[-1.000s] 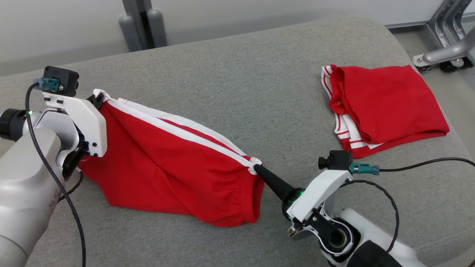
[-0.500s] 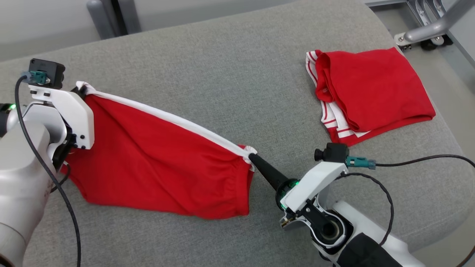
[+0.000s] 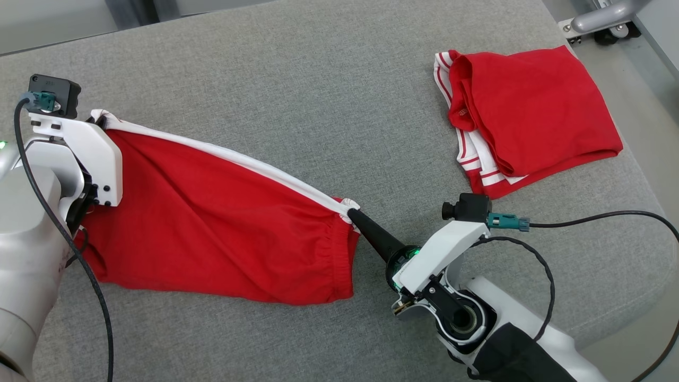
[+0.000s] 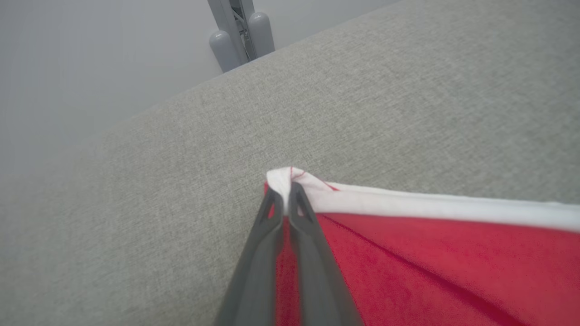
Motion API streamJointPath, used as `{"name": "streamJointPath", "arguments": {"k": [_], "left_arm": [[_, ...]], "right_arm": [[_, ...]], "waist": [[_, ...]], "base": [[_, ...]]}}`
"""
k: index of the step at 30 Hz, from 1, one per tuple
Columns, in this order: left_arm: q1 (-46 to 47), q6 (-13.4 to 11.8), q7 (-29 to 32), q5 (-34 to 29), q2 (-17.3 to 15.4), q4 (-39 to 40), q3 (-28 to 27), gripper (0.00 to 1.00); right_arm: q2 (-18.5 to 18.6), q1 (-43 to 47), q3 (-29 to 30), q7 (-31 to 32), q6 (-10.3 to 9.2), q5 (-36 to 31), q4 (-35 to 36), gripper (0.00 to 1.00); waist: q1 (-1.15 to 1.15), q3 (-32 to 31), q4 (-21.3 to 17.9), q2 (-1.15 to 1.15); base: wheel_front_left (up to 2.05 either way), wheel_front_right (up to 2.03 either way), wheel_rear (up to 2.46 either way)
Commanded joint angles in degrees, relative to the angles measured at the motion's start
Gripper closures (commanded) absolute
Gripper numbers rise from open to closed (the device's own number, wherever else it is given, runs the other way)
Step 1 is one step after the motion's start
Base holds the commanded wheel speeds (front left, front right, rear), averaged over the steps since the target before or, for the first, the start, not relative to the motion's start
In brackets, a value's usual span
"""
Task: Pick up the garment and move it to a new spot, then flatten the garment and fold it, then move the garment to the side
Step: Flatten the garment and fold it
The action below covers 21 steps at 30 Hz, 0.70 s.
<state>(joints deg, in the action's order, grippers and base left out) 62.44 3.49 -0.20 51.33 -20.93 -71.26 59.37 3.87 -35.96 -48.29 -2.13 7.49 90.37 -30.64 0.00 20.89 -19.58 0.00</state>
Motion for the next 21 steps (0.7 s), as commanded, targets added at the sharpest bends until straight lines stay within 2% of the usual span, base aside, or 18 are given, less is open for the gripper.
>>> {"name": "streamJointPath", "arguments": {"k": [1,2,3,4,10,15,21], "left_arm": [[0.3,-0.3,-0.1,-0.4,-0.3,-0.4,0.1,1.0],[0.2,-0.4,0.0,-0.1,-0.2,-0.6,0.0,1.0],[0.1,-0.5,0.1,0.2,0.0,-0.8,-0.2,0.75],[0.1,-0.7,-0.1,0.3,0.2,-0.9,-0.2,0.0],[-0.9,-0.2,0.1,0.4,1.0,-1.4,0.2,0.0],[-1.1,-0.3,-2.2,1.0,1.2,-1.7,-0.4,0.0],[-2.1,0.4,-6.4,1.4,2.6,-1.6,-0.7,0.0]], "right_arm": [[0.2,0.0,-0.1,0.3,0.01,0.3,-0.6,0.9],[0.1,-0.1,-0.1,0.3,0.01,0.4,-1.0,0.17],[0.1,0.0,0.1,0.5,0.01,0.7,-1.3,0.0],[0.1,-0.1,0.3,0.6,0.01,0.8,-1.5,0.0],[0.3,-0.1,1.5,-0.7,0.01,0.4,-3.6,0.0],[1.6,0.4,1.4,-1.8,0.01,-1.2,-3.3,0.0],[5.7,1.0,0.1,-8.6,0.01,-6.6,-2.2,0.0]], "waist": [[0.0,0.0,0.0,0.0],[0.0,0.0,0.1,0.0],[0.0,-0.1,0.1,0.0],[0.0,-0.2,0.2,0.0],[0.0,-1.5,0.9,0.0],[0.0,-3.8,1.7,0.0],[0.0,-8.1,3.7,0.0]], "base": [[0.0,0.0,0.0],[0.0,0.0,0.0],[0.0,0.0,0.0],[0.0,0.0,0.0],[0.0,0.0,0.0],[0.0,0.0,0.0],[0.0,0.0,0.0]]}}
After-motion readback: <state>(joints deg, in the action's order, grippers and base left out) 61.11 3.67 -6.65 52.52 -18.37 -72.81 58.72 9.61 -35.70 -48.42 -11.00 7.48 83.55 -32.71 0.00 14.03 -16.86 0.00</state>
